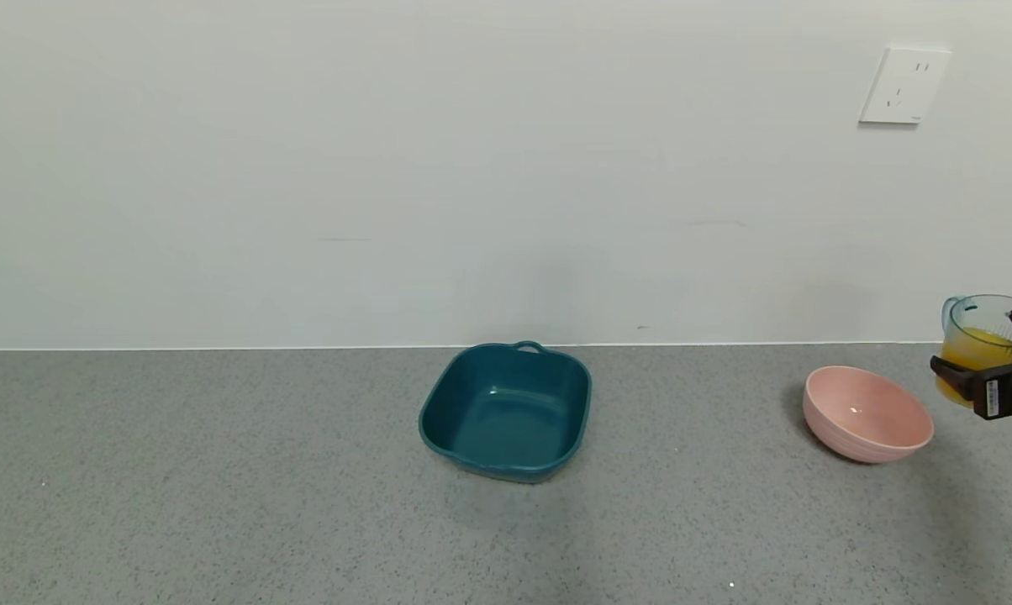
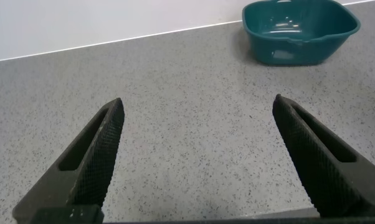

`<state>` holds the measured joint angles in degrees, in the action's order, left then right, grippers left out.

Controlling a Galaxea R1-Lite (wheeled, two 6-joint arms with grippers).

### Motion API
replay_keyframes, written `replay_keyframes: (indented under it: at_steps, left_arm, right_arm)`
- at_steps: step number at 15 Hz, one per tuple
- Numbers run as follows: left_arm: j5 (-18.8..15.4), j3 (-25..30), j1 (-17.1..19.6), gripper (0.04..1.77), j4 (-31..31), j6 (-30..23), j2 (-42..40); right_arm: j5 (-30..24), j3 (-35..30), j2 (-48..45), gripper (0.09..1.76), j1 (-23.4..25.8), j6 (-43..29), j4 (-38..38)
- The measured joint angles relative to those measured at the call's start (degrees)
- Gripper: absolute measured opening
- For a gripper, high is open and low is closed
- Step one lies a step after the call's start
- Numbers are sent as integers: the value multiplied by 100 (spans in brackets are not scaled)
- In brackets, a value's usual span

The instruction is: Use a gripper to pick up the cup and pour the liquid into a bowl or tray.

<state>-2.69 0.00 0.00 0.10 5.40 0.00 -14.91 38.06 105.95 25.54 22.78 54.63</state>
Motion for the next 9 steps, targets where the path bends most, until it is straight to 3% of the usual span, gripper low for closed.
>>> replay_keyframes:
  at_steps: [9]
  left_arm:
    - [0, 0, 0, 172, 0, 2, 0]
  right_arm:
    - [9, 140, 174, 135, 28, 933, -11]
